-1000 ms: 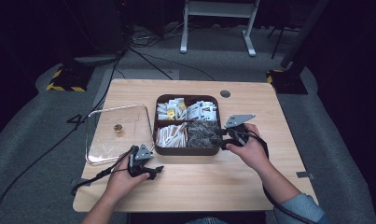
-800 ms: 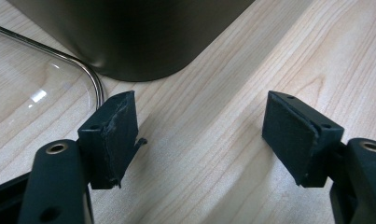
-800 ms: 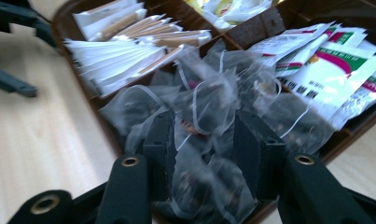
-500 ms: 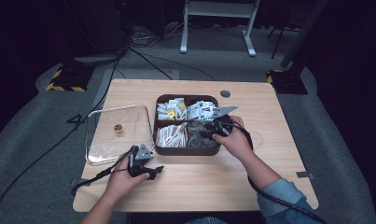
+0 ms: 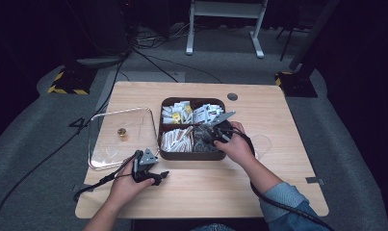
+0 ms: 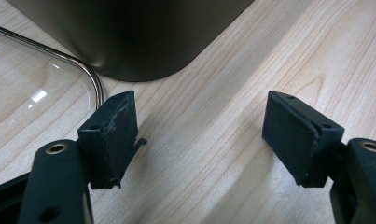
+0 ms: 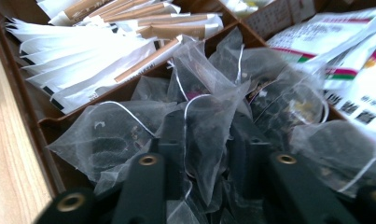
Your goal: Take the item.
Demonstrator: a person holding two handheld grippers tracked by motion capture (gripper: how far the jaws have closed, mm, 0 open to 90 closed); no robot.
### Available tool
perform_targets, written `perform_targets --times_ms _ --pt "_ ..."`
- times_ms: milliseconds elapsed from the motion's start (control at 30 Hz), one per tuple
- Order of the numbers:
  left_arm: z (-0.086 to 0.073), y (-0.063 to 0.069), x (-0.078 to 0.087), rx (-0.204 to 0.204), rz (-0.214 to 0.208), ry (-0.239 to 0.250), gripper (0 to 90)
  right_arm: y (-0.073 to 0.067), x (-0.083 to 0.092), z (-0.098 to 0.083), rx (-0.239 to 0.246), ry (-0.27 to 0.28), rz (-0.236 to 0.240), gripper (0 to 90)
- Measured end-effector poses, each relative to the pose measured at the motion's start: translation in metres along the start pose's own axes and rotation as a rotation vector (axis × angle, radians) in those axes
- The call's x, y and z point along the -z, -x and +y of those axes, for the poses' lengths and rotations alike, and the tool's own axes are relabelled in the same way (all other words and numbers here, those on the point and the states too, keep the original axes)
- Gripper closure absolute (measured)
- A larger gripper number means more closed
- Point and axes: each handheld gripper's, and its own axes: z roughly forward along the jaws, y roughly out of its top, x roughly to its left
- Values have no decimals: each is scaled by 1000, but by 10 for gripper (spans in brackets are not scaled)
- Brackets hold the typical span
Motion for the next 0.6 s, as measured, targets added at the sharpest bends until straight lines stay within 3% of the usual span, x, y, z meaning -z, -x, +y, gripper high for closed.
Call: perform_targets --times_ms 167,400,600 --pt "0 0 0 -1 0 1 272 -2 3 1 4 16 -2 733" --pt "0 0 0 -1 0 1 271 -2 18 6 -1 82 4 736" --pt "0 0 0 0 0 1 271 1 35 10 -26 167 45 736"
